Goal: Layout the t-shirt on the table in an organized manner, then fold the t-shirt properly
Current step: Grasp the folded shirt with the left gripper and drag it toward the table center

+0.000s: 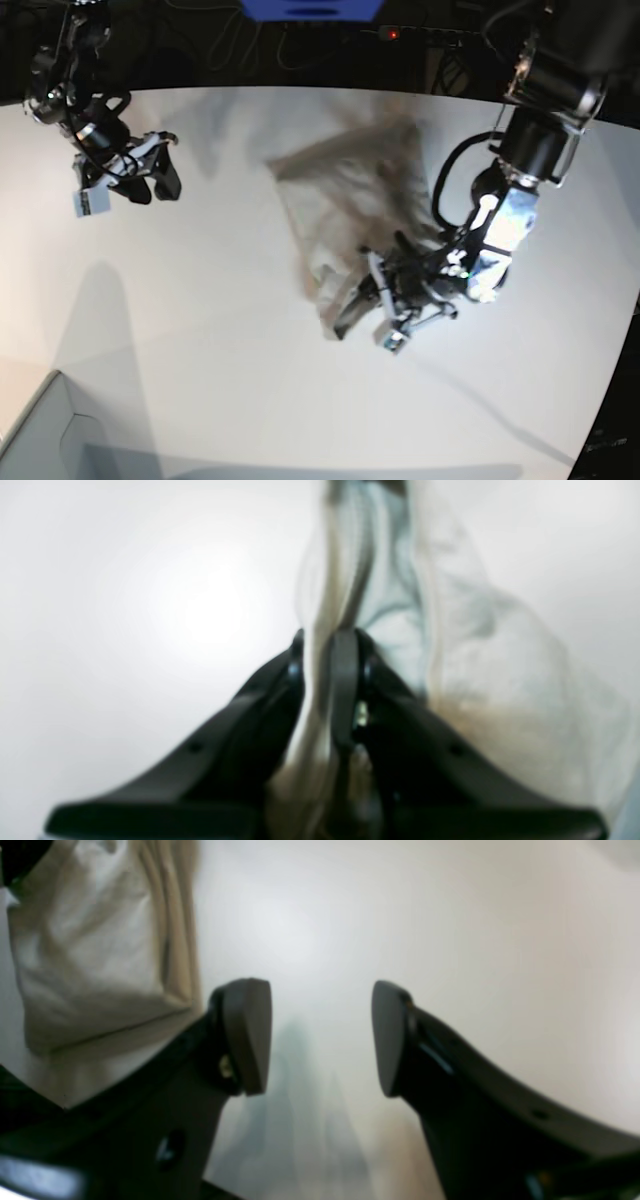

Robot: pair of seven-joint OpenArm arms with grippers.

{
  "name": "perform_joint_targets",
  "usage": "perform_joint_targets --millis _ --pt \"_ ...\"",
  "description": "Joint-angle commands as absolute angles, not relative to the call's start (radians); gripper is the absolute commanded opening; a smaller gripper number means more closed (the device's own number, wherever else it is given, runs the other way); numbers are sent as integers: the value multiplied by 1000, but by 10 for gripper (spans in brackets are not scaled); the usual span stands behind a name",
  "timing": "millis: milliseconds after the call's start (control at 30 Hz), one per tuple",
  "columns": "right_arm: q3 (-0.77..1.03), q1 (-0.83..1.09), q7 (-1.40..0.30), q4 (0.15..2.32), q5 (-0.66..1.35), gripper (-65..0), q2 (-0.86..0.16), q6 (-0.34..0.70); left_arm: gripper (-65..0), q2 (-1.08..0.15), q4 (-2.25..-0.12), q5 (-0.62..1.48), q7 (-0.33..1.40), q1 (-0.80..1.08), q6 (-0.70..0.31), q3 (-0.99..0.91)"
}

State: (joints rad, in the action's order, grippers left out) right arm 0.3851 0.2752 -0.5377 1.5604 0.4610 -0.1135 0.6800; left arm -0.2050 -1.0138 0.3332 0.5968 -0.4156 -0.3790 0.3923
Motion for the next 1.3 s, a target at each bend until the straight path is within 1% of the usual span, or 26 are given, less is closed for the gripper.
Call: perform_joint_targets --millis 0,133,233,333,433,567,633,733,967,1167,1233,1267 --pt "406 274 -513 1577 483 -325 -120 698 -650 -183 -989 344 581 -464 -384 417" --pt "458 294 -513 1581 483 -325 -120 698 -650 -73 -796 344 570 -550 -384 469" --pt "487 294 -513 1581 483 -325 -120 698 -650 -18 -676 344 475 -591 -384 473" --pt "519 295 -513 1581 483 -325 -120 698 -650 1 -605 344 386 -598 -384 473" --pt "532 295 -513 1581 483 -325 -120 698 -650 4 -599 344 346 -598 -384 473" --pt "532 295 -513 1581 483 -325 -120 698 -649 30 -598 321 344 -616 -384 473" --pt "530 295 -513 1581 483 -325 -120 698 -649 31 -598 277 346 -622 -384 473" --pt "530 295 -513 1581 483 -325 -120 698 -649 74 -599 197 346 -624 -384 473" --pt "529 295 -513 1581 483 -325 -120 698 -649 125 -599 24 346 -618 -386 475" --pt "529 295 -513 1581 483 -325 -120 698 -648 147 -599 -15 346 -618 -386 475" --pt "529 295 -513 1581 483 -325 -120 698 -610 147 -599 -15 348 -618 -386 475" --pt "529 295 -513 1581 483 -325 -120 698 -570 147 -599 -15 348 -618 -386 475"
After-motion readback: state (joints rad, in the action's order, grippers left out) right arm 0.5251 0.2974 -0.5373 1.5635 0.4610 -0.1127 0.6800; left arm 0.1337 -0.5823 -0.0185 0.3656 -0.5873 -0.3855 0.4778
